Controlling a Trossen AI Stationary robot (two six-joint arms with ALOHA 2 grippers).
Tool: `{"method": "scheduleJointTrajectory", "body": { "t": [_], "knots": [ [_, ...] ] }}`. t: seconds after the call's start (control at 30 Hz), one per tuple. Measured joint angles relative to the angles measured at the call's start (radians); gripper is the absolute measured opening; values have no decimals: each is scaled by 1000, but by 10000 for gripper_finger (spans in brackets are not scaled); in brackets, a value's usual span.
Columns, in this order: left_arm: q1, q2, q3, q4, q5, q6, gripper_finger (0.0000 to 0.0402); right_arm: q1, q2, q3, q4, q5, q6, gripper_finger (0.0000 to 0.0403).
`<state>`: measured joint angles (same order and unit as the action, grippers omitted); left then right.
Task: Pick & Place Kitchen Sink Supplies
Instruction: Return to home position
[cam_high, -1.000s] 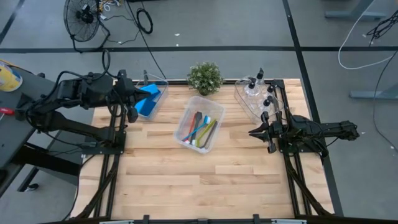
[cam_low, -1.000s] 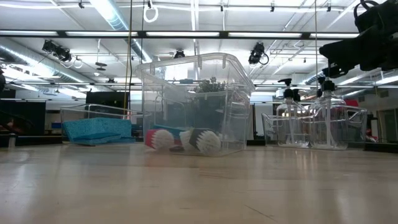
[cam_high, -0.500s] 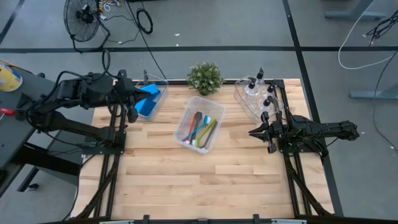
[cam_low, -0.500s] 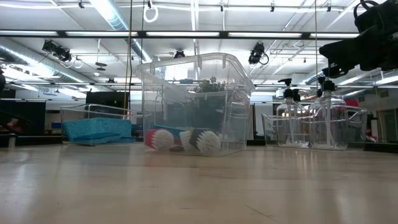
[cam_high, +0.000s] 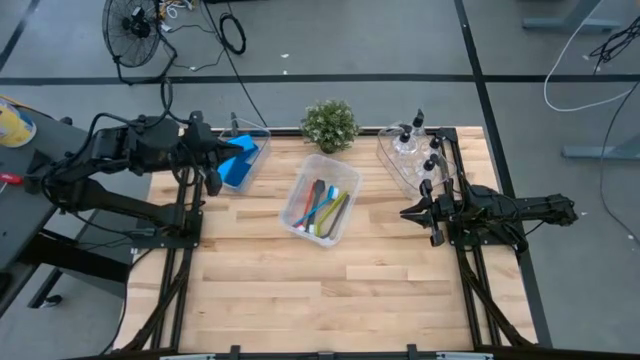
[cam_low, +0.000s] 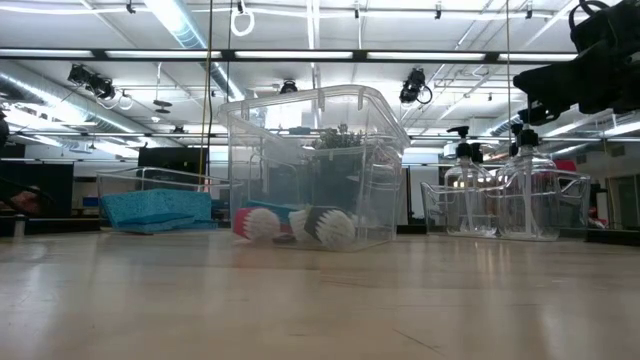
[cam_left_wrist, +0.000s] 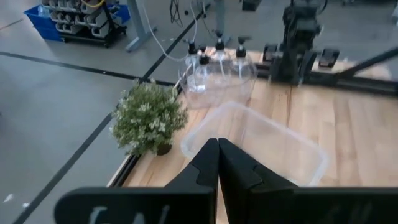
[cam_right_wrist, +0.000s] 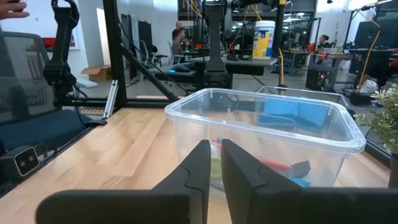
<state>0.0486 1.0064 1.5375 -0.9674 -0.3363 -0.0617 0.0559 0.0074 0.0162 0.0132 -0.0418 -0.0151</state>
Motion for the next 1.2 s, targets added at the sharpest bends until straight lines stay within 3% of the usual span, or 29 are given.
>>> {"method": "scheduleJointTrajectory", "body": {
  "t": [0.27, 0.43, 0.73, 1.2],
  "knots": [
    [0, -8, -1, 59, 0, -92, 16, 0, 0, 0, 0, 0, 0, 43],
    [-4, -31, -75, 131, 0, -145, 16, 0, 0, 0, 0, 0, 1, 43],
    [-8, -196, -415, 420, 14, -137, 16, 0, 0, 0, 0, 0, 3, 43],
    [-8, -574, -946, 788, 265, -157, 16, 0, 0, 0, 0, 0, 2, 43]
  ]
}}
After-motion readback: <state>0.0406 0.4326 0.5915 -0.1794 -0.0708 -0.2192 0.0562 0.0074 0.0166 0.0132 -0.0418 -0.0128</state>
